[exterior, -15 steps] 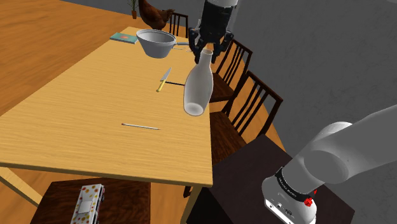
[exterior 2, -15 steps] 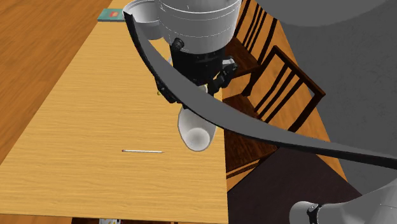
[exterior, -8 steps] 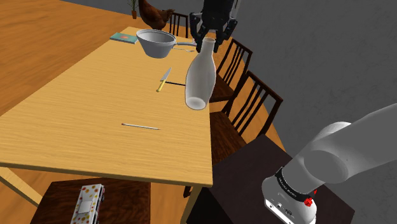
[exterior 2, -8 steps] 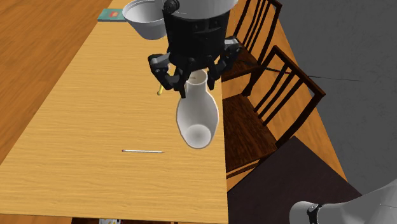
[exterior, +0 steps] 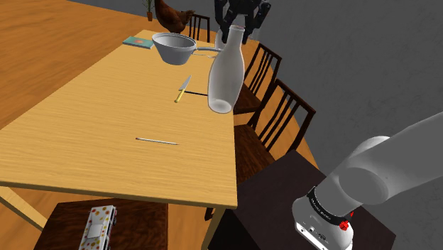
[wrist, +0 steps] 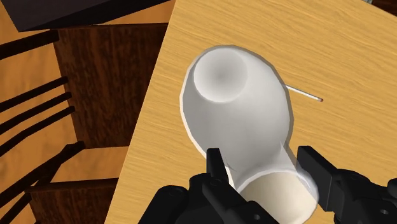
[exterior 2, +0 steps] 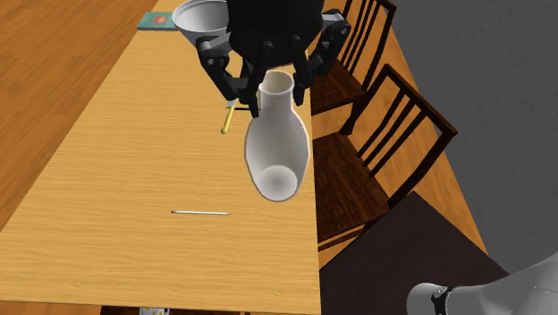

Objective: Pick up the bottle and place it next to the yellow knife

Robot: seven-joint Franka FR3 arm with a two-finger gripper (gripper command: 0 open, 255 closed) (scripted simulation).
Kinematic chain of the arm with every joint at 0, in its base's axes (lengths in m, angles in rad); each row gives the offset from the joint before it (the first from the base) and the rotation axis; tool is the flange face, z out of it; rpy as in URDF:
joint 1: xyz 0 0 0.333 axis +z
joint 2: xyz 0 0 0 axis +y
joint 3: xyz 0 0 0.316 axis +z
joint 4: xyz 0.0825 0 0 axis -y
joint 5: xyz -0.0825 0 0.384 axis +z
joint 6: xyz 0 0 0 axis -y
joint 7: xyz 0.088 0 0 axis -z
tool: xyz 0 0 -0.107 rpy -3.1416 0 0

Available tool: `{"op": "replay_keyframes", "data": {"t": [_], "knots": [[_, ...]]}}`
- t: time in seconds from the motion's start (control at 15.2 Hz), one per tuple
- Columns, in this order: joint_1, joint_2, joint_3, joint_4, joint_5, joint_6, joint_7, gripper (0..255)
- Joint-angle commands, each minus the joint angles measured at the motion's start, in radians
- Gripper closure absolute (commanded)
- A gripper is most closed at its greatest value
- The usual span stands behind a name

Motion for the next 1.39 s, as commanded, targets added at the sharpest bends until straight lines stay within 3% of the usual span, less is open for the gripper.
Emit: {"op": "replay_keyframes", "data": {"t": [0.0,0.92,1.32], "knots": [[-0.001,0.009,0.001,0.037,-0.003,-0.028,0.001,255],[-0.006,0.114,0.020,0.336,-0.037,-0.228,0.015,255],[-0.025,0.201,0.004,0.278,-0.067,-0.087,-0.018,255]]}}
